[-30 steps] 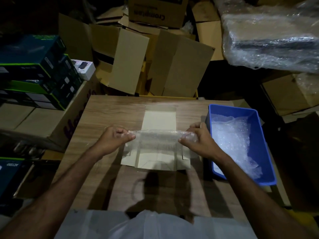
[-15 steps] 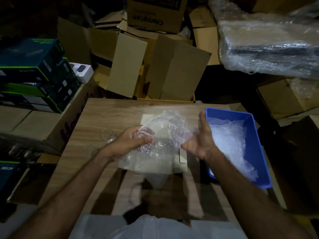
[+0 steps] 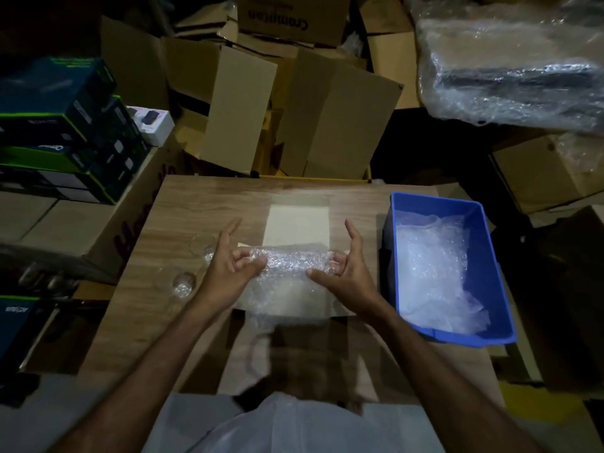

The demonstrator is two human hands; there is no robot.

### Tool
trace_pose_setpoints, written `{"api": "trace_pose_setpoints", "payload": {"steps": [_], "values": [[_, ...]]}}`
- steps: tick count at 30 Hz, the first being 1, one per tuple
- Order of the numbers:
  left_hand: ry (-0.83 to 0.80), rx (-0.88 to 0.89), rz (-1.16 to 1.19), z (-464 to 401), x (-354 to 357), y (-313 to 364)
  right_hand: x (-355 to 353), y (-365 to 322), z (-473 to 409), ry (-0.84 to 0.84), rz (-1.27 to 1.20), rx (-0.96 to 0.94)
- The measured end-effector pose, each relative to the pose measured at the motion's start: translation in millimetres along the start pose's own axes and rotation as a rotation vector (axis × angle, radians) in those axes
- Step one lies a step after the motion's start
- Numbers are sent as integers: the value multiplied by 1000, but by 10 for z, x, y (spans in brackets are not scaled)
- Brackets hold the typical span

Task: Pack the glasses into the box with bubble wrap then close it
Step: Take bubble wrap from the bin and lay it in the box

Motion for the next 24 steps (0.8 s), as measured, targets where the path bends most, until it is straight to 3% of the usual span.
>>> {"api": "trace_pose_setpoints", "payload": {"steps": [2, 5, 7, 10, 13, 16, 20, 24], "values": [[-143, -13, -50, -25, -82, -65, -42, 11, -17, -52, 87, -64], [-304, 88, -416, -103, -112, -143, 12, -27, -52, 36, 459, -87], [-321, 193, -616, -136, -98, -157, 34, -73, -103, 45, 568, -108], [-315, 153, -461, -145, -100, -111, -20, -97, -148, -16, 464, -158], [-292, 12, -168, -150, -36, -174, -18, -6, -175, -52, 238, -6], [-146, -78, -108, -205, 51, -416, 55, 230, -327, 132, 184, 49], [-13, -33, -341, -282, 141, -664, 106, 476, -433, 202, 252, 18], [-85, 93, -555, -375, 224, -767, 164, 646, -494, 275, 654, -113]]}}
Point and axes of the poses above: each hand's wrist, its own z-axis away from the middle knuckle, its own x-axis out of the palm, y = z × x, the point moved 1 cm from there along -z, towards the middle knuckle, and after that the axes turned 12 degrees about x, right-handed, at the moved point
